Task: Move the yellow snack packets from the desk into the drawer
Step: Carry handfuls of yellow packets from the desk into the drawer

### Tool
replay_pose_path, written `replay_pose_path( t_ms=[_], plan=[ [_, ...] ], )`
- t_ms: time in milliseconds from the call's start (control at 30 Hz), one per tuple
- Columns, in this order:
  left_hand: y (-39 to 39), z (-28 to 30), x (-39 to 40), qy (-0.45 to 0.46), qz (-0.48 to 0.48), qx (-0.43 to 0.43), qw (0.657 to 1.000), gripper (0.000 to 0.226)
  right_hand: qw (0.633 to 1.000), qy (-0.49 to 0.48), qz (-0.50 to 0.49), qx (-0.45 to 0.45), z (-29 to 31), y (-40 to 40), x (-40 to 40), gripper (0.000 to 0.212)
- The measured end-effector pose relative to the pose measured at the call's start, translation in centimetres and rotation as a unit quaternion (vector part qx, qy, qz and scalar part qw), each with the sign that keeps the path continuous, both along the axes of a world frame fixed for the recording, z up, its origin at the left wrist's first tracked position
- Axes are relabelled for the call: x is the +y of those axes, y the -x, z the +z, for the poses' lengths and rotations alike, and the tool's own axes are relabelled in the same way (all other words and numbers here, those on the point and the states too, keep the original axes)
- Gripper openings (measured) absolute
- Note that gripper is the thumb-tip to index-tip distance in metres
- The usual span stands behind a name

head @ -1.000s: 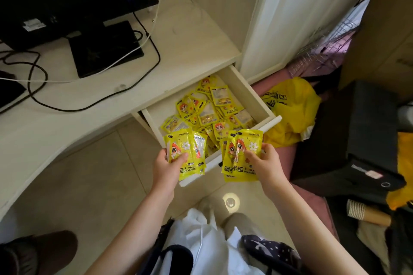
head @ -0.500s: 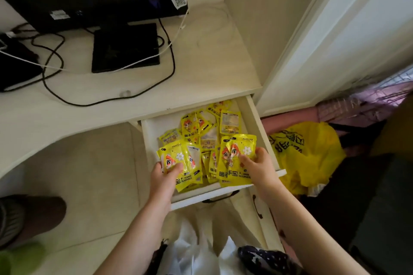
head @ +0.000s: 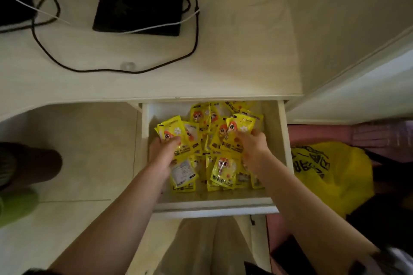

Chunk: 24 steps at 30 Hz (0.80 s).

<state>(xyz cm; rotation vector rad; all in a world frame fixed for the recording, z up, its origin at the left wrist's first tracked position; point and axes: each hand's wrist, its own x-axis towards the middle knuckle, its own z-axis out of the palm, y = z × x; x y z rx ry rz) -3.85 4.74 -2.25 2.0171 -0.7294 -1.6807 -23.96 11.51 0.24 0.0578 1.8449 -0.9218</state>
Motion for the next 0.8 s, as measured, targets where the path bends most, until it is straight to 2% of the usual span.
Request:
replay_pose_path(
  t_ms=[167,267,333,400,500,633,700,800],
  plan=[
    [1.1,-3.4,-5.1,-0.021,0.004,0.008,1.000,0.034,0.999,-0.025,0.025,0.005,-4.0,0.2,-6.2,0.012],
    [1.9,-5.0,-7.8,-0.035,0.005,0.021,0.999,0.045,0.999,-0.022,0.044,-0.001,-6.1,0.4,-8.7,0.030],
    [2.5,-6.1,-9.2,-0.036,-0.001,0.032,0.999,0.044,0.999,-0.013,0.034,0.000,-7.5,0.8,-9.6,0.041],
    [2.5,-7.1,-9.9,-0.037,-0.014,0.021,0.999,0.042,0.996,-0.025,0.068,0.043,-8.6,1.2,-9.7,0.039],
    [2.0,-8.0,-9.9,-0.041,-0.064,-0.043,0.996,0.041,0.981,-0.055,0.133,0.132,-8.9,1.7,-9.1,0.024],
    [1.4,-6.7,-8.5,0.004,-0.152,-0.128,0.980,0.019,0.960,-0.092,0.192,0.181,-7.8,2.4,-7.5,0.018],
    [1.1,-6.1,-7.8,0.010,-0.167,-0.145,0.975,0.022,0.958,-0.099,0.199,0.182,-7.2,2.5,-6.8,0.018],
    [0.7,-4.8,-6.4,0.028,-0.197,-0.160,0.967,0.039,0.957,-0.092,0.211,0.178,-5.8,2.4,-5.7,0.026]
  ],
)
